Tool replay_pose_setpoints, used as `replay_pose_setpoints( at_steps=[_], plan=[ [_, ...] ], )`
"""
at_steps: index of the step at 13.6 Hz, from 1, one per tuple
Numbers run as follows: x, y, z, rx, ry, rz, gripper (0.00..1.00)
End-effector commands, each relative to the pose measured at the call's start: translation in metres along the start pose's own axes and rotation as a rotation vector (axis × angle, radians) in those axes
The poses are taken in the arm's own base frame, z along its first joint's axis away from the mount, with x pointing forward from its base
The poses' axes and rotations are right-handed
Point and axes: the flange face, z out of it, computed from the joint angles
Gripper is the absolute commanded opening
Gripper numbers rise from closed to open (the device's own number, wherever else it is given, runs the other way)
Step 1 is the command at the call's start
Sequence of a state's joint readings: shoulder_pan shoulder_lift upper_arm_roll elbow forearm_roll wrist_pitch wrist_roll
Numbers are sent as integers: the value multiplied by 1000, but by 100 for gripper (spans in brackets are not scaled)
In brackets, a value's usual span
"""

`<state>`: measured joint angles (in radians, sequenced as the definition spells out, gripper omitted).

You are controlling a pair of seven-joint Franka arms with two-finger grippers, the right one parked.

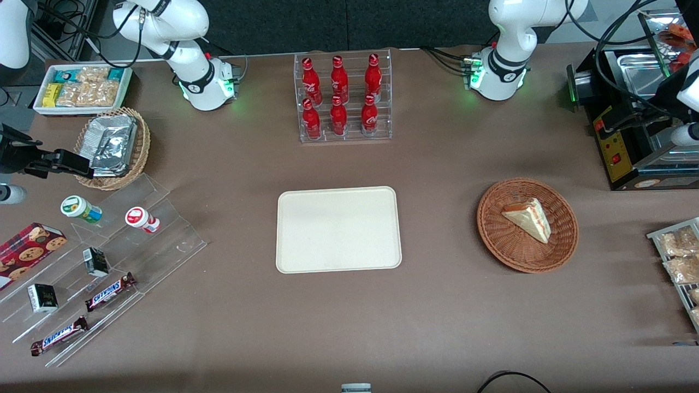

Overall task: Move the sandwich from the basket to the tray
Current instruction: 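Move the left gripper, open, over the wicker basket with the sandwich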

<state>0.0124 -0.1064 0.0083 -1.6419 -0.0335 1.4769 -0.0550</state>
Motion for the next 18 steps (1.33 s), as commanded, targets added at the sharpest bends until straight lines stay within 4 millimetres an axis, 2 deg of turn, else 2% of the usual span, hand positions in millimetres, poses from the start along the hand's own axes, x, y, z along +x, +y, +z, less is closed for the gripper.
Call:
replay_pose_setpoints(
  at_steps=[1,2,7,9,11,13,15,18],
  plan=[
    [5,-1,-4,-3,-9,1,100],
    [7,0,-1,-3,-14,1,100],
    [39,-12,52,19,-101,-54,100],
    [52,-13,77,34,-103,-183,100],
    [61,-11,112,36,-78,-393,100],
    [64,-3,143,38,-59,-534,100],
    [65,8,164,33,-27,-657,100],
    [55,11,218,22,3,-741,100]
  ],
)
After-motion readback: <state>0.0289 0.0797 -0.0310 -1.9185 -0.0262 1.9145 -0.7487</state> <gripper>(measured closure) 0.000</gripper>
